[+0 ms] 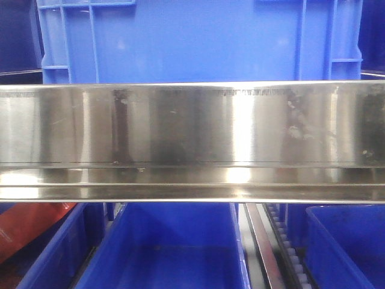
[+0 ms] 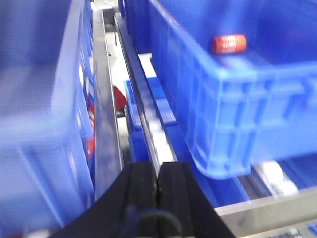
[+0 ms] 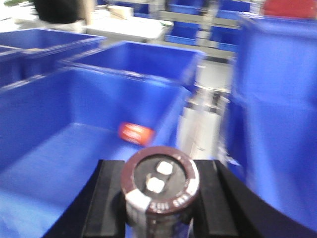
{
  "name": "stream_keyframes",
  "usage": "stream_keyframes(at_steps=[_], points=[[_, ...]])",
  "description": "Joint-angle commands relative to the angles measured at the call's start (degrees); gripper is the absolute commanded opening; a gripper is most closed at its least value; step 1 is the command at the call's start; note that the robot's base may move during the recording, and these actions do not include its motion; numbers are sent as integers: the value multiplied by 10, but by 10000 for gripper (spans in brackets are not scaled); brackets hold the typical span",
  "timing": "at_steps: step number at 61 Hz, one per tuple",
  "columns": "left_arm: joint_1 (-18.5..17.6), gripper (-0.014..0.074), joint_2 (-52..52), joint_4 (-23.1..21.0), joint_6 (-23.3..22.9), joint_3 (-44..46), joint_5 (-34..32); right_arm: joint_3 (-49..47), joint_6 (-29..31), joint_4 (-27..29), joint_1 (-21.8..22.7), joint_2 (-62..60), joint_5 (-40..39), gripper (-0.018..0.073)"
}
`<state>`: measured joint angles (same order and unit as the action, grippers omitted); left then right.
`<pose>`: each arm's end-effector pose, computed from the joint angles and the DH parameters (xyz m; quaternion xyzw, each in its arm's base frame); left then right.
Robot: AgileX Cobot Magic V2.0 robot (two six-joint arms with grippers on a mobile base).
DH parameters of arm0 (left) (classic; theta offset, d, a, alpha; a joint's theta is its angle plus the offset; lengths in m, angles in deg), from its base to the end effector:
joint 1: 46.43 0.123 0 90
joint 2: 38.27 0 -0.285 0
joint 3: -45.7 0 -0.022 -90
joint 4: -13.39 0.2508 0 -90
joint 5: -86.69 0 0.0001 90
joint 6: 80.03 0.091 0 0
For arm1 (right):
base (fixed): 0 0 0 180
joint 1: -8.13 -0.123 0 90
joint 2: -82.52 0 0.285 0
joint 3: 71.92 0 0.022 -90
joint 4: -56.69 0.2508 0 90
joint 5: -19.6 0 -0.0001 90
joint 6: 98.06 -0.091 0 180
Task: Place cylindrical capacitor in blue bin on shelf
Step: 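Lower right gripper with capacitor into the same bin and open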
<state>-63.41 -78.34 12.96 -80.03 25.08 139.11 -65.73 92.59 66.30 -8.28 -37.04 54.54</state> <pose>0.0701 -0.0220 0.4126 0.1229 0.8253 -0.0851 0.5445 0.1604 0.0563 0.4729 -0.1584 0.7560 0.1121 0.6252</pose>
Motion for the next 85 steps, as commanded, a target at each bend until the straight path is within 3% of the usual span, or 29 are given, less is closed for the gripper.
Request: stream_keyframes(at_steps=[1,14,24,41,64,67,71,74,77,80,82,85], points=[[2,-111,12,-3,-5,-10,-14,-66,10,-1,-30,67,12,-162],[2,-111,12,-5,-5,-10,-14,-216,10,-1,-97,226,81,-162],[2,-111,12,-5,-5,-10,-14,-272,10,0,-112,330,114,-162],[2,-111,12,-6,-5,-10,-14,-284,9,10,-112,431,130,-162],[2,-111,12,-6,-5,-10,-14,-284,9,17,-112,443,139,-152],[2,-111,12,-6,-5,-10,-14,-284,9,18,-112,443,143,-92],[2,-111,12,-6,-5,-10,-14,-284,9,22,-112,443,145,67],[2,-111,12,-6,-5,-10,-14,-284,9,27,-112,443,147,211],[2,-111,12,-6,-5,-10,-14,-284,9,28,-112,443,147,411],[2,-111,12,-6,-5,-10,-14,-284,9,29,-112,443,147,531],[2,-111,12,-6,-5,-10,-14,-284,9,32,-112,443,148,578],[2,-111,12,-6,-5,-10,-14,-284,9,33,-112,441,148,564]])
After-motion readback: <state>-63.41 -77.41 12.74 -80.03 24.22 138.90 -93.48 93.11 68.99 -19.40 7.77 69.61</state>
